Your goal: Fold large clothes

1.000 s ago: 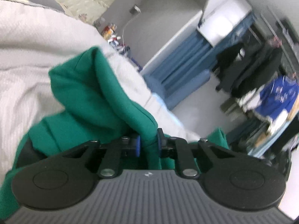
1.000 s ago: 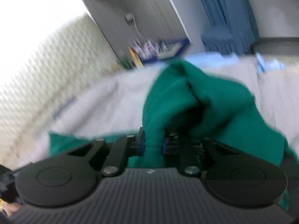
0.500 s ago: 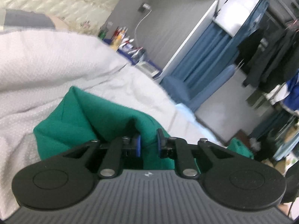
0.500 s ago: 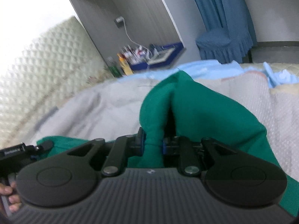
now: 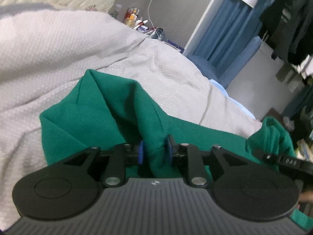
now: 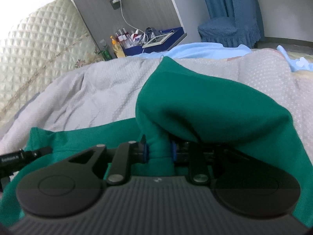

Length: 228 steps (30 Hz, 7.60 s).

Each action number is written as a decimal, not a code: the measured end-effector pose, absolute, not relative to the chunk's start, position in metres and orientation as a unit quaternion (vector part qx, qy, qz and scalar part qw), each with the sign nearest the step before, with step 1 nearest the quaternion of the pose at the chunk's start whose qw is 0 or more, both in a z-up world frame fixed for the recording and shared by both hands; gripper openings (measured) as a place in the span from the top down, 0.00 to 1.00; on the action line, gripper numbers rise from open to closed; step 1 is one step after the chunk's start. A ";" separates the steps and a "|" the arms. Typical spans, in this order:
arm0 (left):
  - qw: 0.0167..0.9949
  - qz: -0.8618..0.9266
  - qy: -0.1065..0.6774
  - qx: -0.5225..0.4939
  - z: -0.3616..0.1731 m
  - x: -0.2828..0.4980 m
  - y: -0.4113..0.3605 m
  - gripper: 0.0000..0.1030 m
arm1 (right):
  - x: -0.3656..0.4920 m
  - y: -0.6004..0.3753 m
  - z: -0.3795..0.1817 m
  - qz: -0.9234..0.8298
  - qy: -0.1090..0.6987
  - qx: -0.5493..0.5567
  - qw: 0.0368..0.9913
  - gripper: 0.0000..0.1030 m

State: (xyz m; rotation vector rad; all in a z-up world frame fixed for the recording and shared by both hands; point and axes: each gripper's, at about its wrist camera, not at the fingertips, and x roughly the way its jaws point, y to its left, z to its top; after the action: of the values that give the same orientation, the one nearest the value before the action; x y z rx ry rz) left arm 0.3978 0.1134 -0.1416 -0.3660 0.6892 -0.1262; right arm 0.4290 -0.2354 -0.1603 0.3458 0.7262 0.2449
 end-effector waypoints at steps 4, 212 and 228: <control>0.924 -0.077 0.331 -0.175 -0.124 0.367 0.108 0.39 | 0.418 -0.235 -0.146 0.104 0.364 0.162 0.911 0.59; 0.819 -0.006 0.296 -0.492 -0.124 0.210 0.271 0.93 | 0.335 -0.393 -0.159 0.093 0.417 0.493 0.758 0.87; 0.876 -0.048 0.229 -0.423 -0.047 0.113 0.260 0.34 | 0.259 -0.370 -0.073 0.103 0.349 0.363 0.858 0.24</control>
State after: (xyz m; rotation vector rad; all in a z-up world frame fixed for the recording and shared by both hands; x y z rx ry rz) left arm 0.1133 0.2604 -0.0468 -0.8819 0.4775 -0.1010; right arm 0.2593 -0.3697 -0.0729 0.7623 0.7331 0.2156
